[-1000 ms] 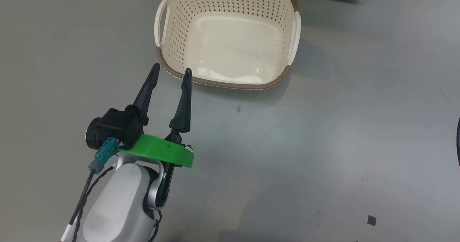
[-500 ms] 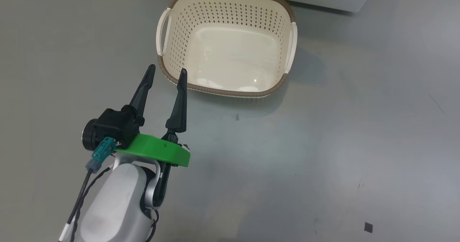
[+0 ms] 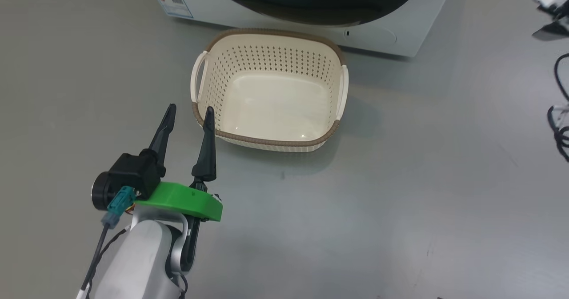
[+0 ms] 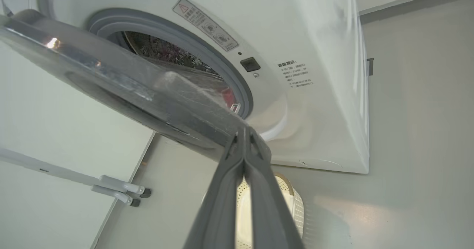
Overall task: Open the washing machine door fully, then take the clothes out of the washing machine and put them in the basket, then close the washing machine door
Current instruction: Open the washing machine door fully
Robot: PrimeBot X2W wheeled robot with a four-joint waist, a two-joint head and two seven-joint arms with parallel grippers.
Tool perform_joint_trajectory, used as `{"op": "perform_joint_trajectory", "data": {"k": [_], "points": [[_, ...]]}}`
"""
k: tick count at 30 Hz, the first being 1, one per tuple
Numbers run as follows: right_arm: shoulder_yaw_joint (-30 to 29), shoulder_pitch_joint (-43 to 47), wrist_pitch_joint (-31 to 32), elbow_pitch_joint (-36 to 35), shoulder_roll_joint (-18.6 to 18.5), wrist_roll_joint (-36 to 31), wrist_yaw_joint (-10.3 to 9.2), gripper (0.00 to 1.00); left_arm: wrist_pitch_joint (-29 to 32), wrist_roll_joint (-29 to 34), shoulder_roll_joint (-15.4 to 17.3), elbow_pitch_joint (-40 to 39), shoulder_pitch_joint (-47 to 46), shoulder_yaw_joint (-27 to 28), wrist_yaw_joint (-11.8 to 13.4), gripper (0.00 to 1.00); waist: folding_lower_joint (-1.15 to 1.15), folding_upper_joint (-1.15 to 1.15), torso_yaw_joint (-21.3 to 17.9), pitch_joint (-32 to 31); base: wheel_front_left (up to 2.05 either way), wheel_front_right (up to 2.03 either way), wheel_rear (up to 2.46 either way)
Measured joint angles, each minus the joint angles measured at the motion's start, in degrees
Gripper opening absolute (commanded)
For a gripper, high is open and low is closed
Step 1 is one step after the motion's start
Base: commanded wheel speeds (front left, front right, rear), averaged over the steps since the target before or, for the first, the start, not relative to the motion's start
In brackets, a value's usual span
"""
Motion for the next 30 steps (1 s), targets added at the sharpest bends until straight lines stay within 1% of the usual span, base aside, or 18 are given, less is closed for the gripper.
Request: {"op": "perform_joint_trajectory", "data": {"k": [5,9,12,16,20,29,30], "points": [[6.31,6.08,-4.56,-7.22,-0.04,-2.72,-0.02,0.00,0.00,0.38,0.00,0.88,2.38,1.11,-0.08,1.00,0.00,0.00,-1.17,-3.24,0.00,0.00,0.00],[8.65,12.29,-8.68,-9.62,-0.07,-3.05,-0.02,0.00,0.00,0.74,0.02,1.31,4.16,2.50,-0.07,1.00,0.00,0.00,-2.28,-5.93,0.00,0.00,0.00],[10.24,16.35,-11.51,-11.17,-0.63,-4.57,-0.02,0.00,0.00,0.97,0.05,1.42,5.54,3.28,-0.07,1.00,0.00,0.00,-3.28,-7.90,0.00,0.00,0.00],[10.07,21.03,-15.86,-12.30,-1.52,-5.09,-0.02,0.00,0.00,1.29,0.08,1.48,6.91,3.65,-0.10,1.00,0.00,0.00,-4.69,-10.20,0.00,0.00,0.00],[10.56,25.77,-20.27,-13.27,-3.08,-8.08,-0.02,0.00,0.00,1.29,0.09,1.42,8.11,4.22,-0.15,1.00,0.00,0.00,-5.95,-12.19,0.00,0.00,0.00],[7.48,35.79,-29.05,-12.93,-1.45,-8.48,-0.13,0.00,0.00,1.85,0.20,0.90,10.87,5.35,-0.43,1.00,0.00,0.00,-7.97,-15.15,0.00,0.00,0.00],[7.46,36.48,-29.99,-12.94,-1.41,-9.15,-0.56,0.49,0.00,1.99,0.20,0.82,11.05,5.57,-0.43,1.00,0.00,0.00,-8.09,-15.35,0.00,0.00,0.00]]}}
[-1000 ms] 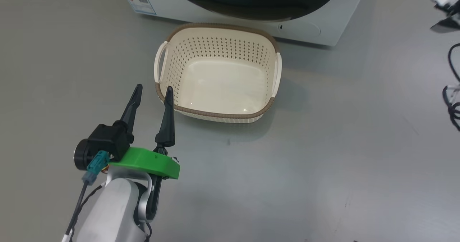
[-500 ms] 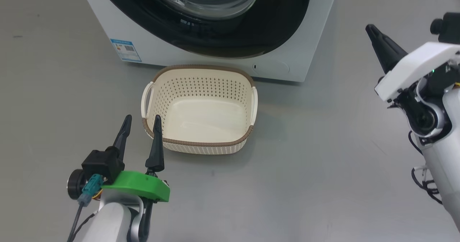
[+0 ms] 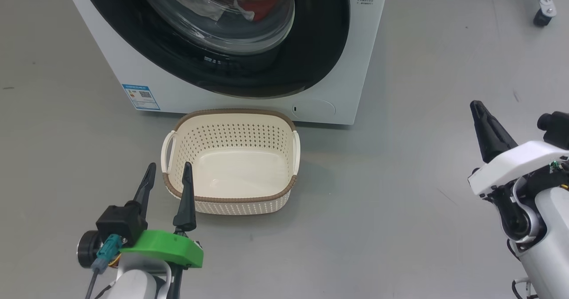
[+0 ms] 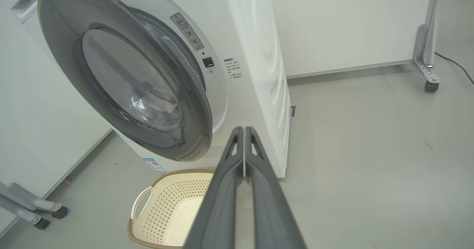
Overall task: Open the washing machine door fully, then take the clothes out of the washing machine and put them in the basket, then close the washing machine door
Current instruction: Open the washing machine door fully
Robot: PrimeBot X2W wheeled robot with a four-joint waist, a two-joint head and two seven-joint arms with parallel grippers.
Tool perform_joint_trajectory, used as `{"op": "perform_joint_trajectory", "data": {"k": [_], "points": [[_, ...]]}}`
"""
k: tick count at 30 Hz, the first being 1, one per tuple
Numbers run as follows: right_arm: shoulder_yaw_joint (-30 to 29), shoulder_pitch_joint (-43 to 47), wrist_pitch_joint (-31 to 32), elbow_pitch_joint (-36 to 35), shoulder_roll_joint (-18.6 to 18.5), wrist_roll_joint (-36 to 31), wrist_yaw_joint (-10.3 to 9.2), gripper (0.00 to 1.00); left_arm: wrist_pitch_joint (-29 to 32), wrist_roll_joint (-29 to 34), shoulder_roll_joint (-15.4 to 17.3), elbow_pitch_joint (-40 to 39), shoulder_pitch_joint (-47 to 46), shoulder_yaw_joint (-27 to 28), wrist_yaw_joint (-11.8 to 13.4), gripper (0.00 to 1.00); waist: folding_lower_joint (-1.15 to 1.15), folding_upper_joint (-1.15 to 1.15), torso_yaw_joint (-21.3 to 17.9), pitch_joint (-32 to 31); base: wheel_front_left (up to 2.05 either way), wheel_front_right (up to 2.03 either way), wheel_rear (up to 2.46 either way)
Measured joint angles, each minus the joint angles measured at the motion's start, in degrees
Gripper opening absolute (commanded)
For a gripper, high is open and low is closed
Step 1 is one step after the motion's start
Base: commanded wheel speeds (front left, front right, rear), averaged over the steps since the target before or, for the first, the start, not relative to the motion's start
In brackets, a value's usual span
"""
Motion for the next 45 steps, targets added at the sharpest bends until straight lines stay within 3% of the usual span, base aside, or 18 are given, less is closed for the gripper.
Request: {"op": "perform_joint_trajectory", "data": {"k": [1,11,29,45], "points": [[0.00,0.00,0.00,0.00,0.00,0.00,0.00,1.00,0.00,0.00,0.00,0.00,0.00,0.00,0.00,1.00,0.00,0.00,0.00,0.00,0.00,0.00,0.00],[0.09,3.76,-4.79,-1.07,0.09,-2.54,-0.57,1.00,0.00,0.87,0.04,-0.74,1.15,0.37,-0.16,1.00,0.00,0.00,-0.82,-0.71,0.00,0.00,0.00],[1.41,5.16,-6.11,-3.81,-1.24,-4.85,-1.45,1.00,0.00,1.00,0.05,-1.93,1.76,0.33,-0.64,1.00,0.00,0.00,-0.44,0.43,0.00,0.00,0.00],[-3.45,-3.91,-1.66,-6.34,-3.36,0.65,-1.43,1.00,0.00,1.30,0.08,-3.52,0.55,-3.38,-1.16,1.00,0.00,0.00,1.27,6.74,0.00,0.00,0.00]]}}
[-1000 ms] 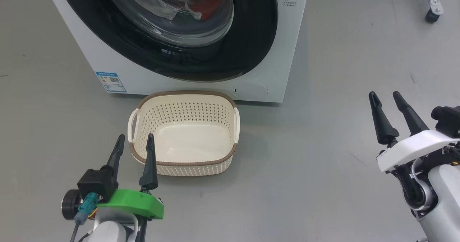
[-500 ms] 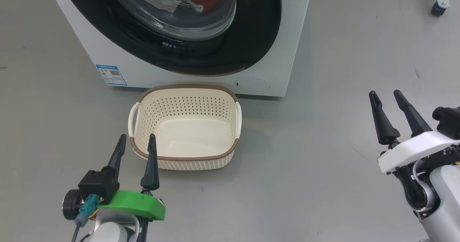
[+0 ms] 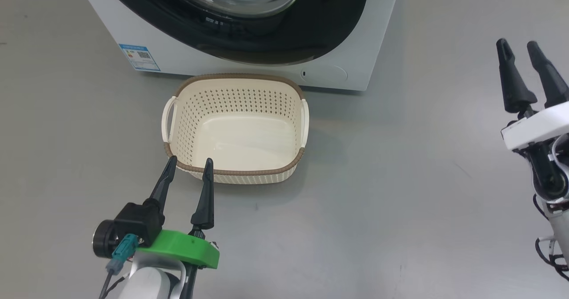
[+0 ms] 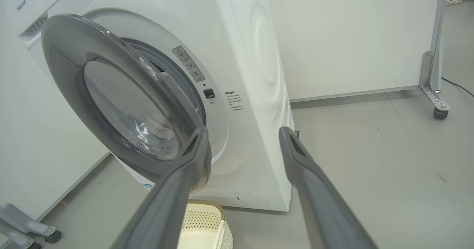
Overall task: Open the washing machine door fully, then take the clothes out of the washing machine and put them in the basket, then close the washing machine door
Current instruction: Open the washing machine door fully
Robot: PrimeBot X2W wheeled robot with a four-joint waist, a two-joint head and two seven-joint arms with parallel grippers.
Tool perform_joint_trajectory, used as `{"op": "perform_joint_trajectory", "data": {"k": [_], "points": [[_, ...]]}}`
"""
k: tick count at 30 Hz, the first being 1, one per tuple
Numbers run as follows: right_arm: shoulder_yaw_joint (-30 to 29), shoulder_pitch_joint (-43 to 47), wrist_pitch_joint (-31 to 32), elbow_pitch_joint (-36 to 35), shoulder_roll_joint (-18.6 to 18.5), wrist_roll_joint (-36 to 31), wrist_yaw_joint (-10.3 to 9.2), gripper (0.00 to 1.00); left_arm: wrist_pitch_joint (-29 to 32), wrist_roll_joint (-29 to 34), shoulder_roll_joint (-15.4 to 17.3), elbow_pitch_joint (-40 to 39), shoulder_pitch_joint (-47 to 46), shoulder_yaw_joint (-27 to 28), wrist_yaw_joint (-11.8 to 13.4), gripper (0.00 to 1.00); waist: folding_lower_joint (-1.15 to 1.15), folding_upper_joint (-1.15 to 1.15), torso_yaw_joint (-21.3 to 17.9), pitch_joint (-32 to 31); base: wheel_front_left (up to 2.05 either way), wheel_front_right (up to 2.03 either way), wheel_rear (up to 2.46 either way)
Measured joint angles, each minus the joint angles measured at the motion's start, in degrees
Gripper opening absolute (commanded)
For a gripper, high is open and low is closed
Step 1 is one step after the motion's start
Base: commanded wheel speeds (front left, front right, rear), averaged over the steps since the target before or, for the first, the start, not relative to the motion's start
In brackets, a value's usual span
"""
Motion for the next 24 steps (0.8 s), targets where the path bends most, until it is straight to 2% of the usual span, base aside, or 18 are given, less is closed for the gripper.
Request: {"op": "perform_joint_trajectory", "data": {"k": [13,14,15,17,21,24], "points": [[-5.34,-12.88,6.28,-0.45,0.59,9.77,-0.18,1.00,0.00,-0.59,-0.01,-1.18,-4.00,-2.31,0.00,1.00,0.00,0.00,3.56,6.81,0.00,0.00,0.00],[-5.33,-14.07,6.89,-0.33,0.11,9.61,-0.58,0.96,0.00,-0.60,0.00,-1.21,-4.31,-2.55,0.00,1.00,0.00,0.00,3.86,7.31,0.00,0.00,0.00],[-5.30,-15.23,7.54,-0.15,-0.58,9.36,-0.67,0.71,0.00,-0.62,-0.01,-1.23,-4.60,-2.71,0.00,1.00,0.00,0.00,4.17,7.82,0.00,0.00,0.00],[-5.52,-17.40,8.80,0.13,-1.24,9.62,-1.01,0.00,0.00,-0.98,-0.01,-1.32,-5.12,-2.92,0.00,1.00,0.00,0.00,4.78,8.78,0.00,0.00,0.00],[-6.47,-21.40,11.21,1.24,0.12,13.25,-1.82,0.00,0.00,-1.96,-0.01,-1.47,-6.38,-3.87,0.01,1.00,0.00,0.00,6.02,10.64,0.00,0.00,0.00],[-7.60,-23.74,13.43,3.43,0.76,16.24,-3.35,0.00,0.00,-2.80,-0.04,-1.51,-6.90,-4.41,0.01,1.00,0.00,0.00,7.07,11.80,0.00,0.00,0.00]]}}
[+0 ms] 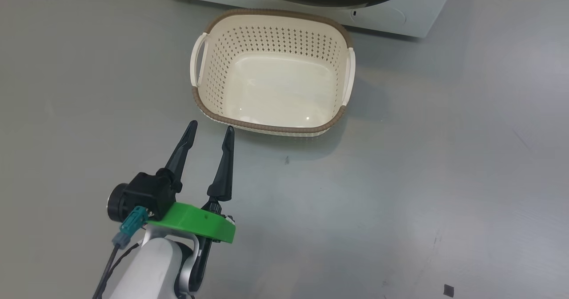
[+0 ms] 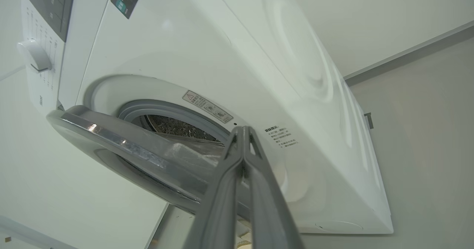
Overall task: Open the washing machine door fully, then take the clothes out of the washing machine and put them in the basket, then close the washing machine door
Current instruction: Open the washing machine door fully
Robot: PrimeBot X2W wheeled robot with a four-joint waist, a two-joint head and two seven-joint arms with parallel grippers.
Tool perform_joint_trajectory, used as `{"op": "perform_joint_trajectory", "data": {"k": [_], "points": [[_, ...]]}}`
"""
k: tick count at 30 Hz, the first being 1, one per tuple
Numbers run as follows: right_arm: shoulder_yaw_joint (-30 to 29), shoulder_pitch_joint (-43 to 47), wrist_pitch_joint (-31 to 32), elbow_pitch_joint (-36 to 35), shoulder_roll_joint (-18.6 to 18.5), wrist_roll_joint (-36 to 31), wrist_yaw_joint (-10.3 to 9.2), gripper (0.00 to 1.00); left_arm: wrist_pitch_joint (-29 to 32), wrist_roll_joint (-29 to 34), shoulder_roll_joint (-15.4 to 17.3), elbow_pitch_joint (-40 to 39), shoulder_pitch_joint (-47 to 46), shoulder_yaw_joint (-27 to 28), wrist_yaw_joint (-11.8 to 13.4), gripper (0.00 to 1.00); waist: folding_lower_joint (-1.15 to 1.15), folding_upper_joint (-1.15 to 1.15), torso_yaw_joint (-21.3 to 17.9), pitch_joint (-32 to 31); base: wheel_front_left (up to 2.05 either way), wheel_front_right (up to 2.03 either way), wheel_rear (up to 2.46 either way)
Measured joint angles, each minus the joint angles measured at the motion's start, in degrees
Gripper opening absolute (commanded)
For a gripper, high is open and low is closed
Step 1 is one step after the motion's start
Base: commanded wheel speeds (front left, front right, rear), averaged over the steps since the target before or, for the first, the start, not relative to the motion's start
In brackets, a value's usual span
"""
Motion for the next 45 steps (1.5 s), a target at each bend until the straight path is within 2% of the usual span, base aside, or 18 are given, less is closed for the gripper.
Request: {"op": "perform_joint_trajectory", "data": {"k": [10,18,33,36,45], "points": [[-1.42,-7.94,8.83,4.22,2.49,9.95,-2.86,0.00,0.00,-1.34,-0.02,0.12,-1.52,-1.69,0.10,1.00,0.00,0.00,3.39,3.06,0.00,0.00,0.00],[-1.21,-12.30,14.90,7.97,4.00,14.23,-5.70,0.00,0.00,-1.83,-0.04,0.29,-2.29,-2.54,0.57,1.00,0.00,0.00,5.57,4.63,0.00,0.00,0.00],[-2.02,-18.78,21.18,13.86,4.57,18.59,-7.92,0.00,0.00,-2.38,-0.09,0.24,-3.76,-3.50,1.07,1.00,0.01,0.00,6.87,6.74,0.00,0.00,0.00],[-3.81,-19.74,22.41,15.44,5.79,21.95,-8.82,0.00,0.00,-2.40,-0.11,0.23,-3.83,-3.60,1.08,1.00,0.00,0.00,6.98,6.90,0.00,0.00,0.00],[-4.16,-20.54,26.85,19.39,6.46,25.04,-8.92,0.00,0.00,-2.40,-0.13,0.53,-4.36,-3.52,1.20,1.00,0.00,0.00,7.09,6.42,0.00,0.00,0.00]]}}
